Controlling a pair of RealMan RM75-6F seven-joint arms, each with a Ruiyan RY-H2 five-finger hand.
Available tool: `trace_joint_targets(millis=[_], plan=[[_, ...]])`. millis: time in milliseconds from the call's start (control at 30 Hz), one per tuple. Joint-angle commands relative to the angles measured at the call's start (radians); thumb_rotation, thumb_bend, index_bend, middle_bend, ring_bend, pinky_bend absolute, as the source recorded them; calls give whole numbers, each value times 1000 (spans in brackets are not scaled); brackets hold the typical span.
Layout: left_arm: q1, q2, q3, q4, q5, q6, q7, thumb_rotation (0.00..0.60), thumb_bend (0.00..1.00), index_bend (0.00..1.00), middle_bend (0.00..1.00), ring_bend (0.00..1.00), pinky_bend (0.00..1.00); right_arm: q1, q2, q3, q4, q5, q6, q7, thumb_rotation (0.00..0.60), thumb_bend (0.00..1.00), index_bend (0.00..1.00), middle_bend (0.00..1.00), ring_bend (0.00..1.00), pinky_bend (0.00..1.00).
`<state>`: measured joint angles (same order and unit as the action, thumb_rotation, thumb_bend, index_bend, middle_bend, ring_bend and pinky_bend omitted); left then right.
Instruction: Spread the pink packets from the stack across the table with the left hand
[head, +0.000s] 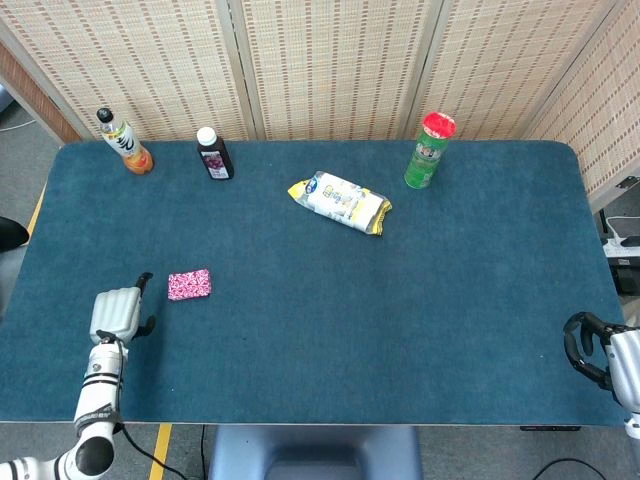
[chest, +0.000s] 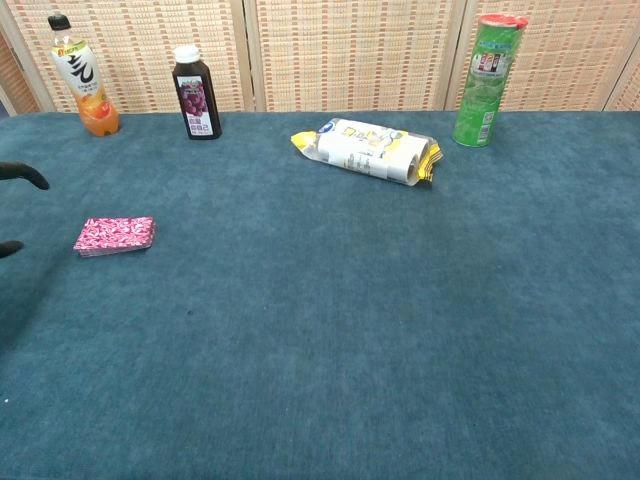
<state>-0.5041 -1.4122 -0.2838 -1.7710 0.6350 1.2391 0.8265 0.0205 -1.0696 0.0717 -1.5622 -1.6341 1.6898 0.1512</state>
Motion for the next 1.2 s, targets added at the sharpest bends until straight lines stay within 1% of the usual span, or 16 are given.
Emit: trace_joint_targets(millis=[33, 167, 400, 533, 833, 1000, 1200], plan=[[-101, -117, -71, 68, -155, 65, 95, 600, 352, 164, 1000, 1000, 1000, 0, 2, 0, 1, -2, 0, 7, 600, 433, 951, 782, 881, 1000], [-155, -187, -98, 130, -238, 111, 132, 600, 353, 164, 1000, 1000, 1000, 2, 7, -2, 0, -2, -8, 14, 600, 433, 950, 782, 880, 1000], [-213, -271, -120, 222, -319, 149, 166, 600, 351, 153, 1000, 1000, 1000, 3, 17, -3, -5, 2, -17, 25, 600, 433, 949, 782, 880, 1000], [-219, -281, -122, 231, -324, 154, 166, 600, 351, 152, 1000, 1000, 1000, 3, 19, -2, -6, 2, -17, 27, 600, 434, 948, 782, 879, 1000], [-270, -355, -138, 314, -351, 156, 179, 600, 351, 152, 1000, 1000, 1000, 2, 32, -1, -13, 9, -21, 49, 600, 433, 948, 782, 880, 1000], [-287, -371, -134, 348, -339, 137, 179, 600, 350, 152, 1000, 1000, 1000, 2, 36, 0, -13, 9, -20, 60, 600, 433, 948, 782, 880, 1000], [-290, -381, -122, 388, -337, 114, 179, 600, 349, 188, 1000, 1000, 1000, 2, 41, -1, -14, 9, -22, 67, 600, 433, 948, 782, 880, 1000]])
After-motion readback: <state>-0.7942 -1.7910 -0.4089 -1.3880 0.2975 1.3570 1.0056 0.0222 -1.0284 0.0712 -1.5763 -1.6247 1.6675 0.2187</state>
